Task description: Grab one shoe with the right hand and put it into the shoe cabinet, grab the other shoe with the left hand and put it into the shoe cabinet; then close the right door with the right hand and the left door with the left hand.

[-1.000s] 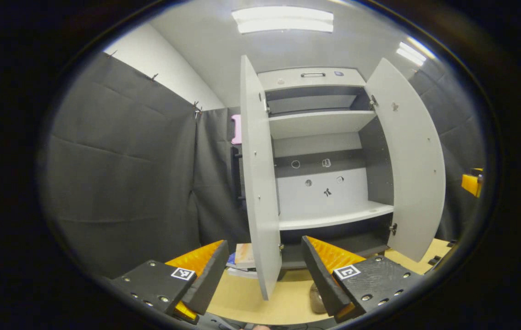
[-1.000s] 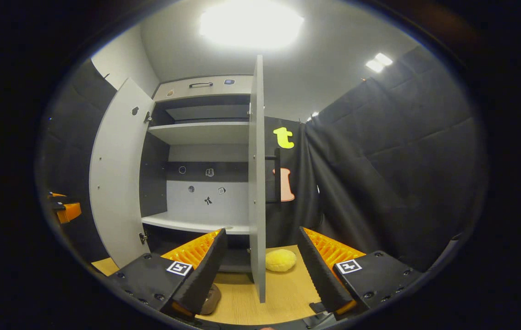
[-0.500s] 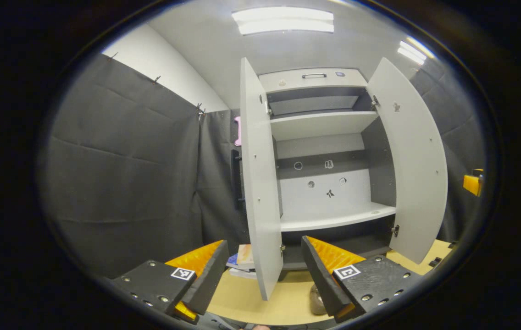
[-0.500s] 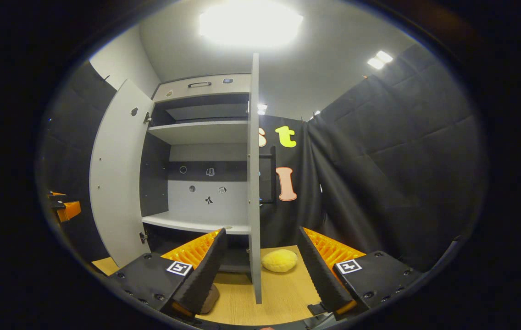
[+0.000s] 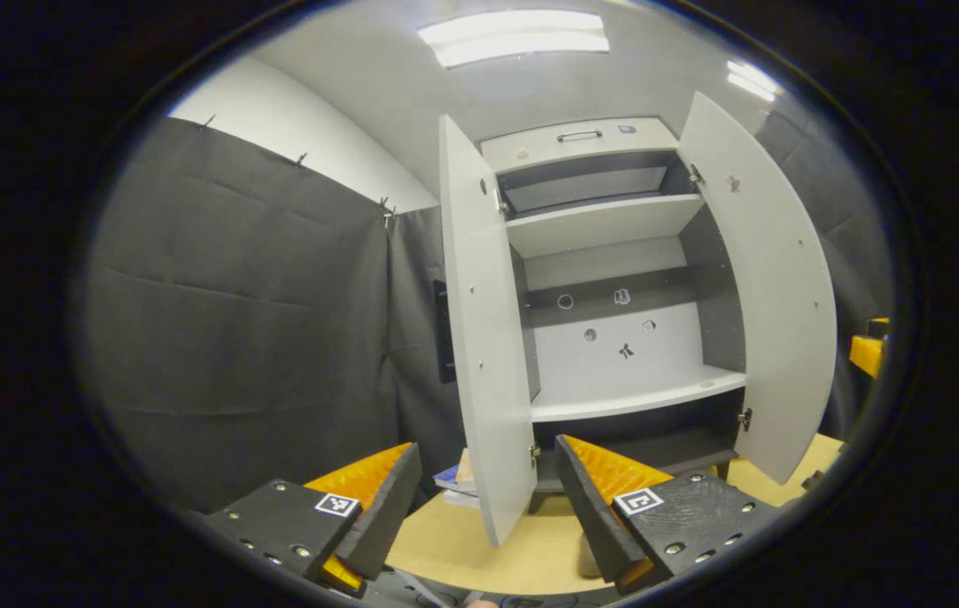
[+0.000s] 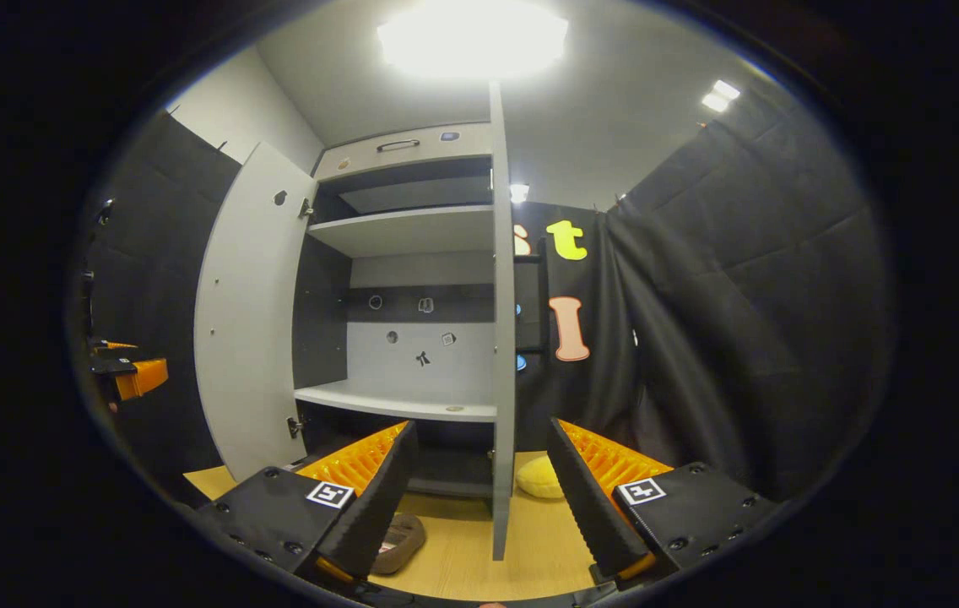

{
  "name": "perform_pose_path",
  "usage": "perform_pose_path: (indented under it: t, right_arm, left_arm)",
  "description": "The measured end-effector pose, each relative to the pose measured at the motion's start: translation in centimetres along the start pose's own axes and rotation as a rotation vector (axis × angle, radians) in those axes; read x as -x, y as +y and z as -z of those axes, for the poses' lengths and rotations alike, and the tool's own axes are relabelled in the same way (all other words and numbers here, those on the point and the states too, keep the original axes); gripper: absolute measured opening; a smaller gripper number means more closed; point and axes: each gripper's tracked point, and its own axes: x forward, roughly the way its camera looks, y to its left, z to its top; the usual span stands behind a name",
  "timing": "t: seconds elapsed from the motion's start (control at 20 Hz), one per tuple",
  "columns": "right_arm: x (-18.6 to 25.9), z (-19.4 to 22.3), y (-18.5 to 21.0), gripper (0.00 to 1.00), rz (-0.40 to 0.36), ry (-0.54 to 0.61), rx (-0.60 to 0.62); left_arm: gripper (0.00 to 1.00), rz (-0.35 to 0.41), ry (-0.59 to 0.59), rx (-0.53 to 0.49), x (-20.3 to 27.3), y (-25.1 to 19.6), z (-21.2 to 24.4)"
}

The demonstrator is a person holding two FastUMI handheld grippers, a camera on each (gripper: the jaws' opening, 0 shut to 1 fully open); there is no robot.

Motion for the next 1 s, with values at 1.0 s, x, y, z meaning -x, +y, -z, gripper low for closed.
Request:
perform_pose_path:
  t: [1.0]
  right_arm:
    - [-10.2,20.0,16.0,0.99,-0.303,0.456,0.091]
  left_arm:
    - [1.0,-0.082,0.03,-0.022,-6.5,6.0,3.6]
